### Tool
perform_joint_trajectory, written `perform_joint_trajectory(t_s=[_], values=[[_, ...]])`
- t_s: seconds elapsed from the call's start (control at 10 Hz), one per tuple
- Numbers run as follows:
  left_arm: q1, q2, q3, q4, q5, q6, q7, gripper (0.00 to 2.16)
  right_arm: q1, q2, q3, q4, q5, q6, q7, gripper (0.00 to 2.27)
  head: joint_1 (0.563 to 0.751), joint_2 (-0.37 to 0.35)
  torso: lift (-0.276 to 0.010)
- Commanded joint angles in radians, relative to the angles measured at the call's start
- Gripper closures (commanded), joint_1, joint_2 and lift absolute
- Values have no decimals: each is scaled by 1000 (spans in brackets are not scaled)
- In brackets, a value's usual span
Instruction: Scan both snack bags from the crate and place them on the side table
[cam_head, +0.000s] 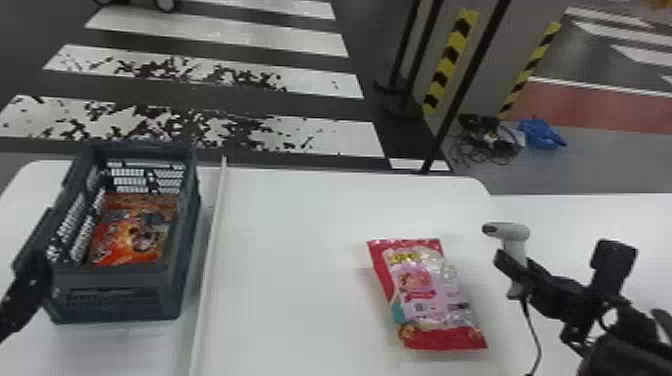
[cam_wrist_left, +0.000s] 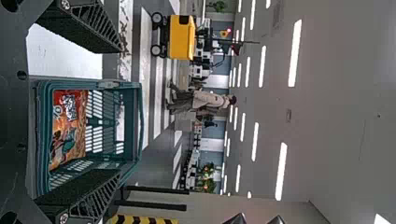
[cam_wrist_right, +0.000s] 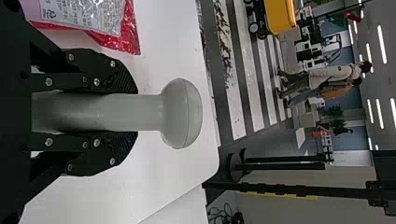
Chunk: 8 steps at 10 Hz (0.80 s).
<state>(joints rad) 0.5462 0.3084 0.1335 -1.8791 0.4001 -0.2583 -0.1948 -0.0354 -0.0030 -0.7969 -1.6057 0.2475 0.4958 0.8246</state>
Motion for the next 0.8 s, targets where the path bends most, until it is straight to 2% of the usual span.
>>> perform_joint_trajectory(t_s=[0.0, 0.3, 0.7], values=[[0, 0, 0, 0, 0, 0, 0, 76, -21, 4, 7, 107, 12, -58, -19, 2240, 695, -234, -98], [-3, 2, 0, 1, 2, 0, 0, 76, -27, 4, 8, 204, 49, -174, -59, 2240, 695, -220, -98], [-9, 3, 0, 9, 2, 0, 0, 76, -34, 3, 15, 244, 81, -177, -59, 2240, 695, -216, -98]])
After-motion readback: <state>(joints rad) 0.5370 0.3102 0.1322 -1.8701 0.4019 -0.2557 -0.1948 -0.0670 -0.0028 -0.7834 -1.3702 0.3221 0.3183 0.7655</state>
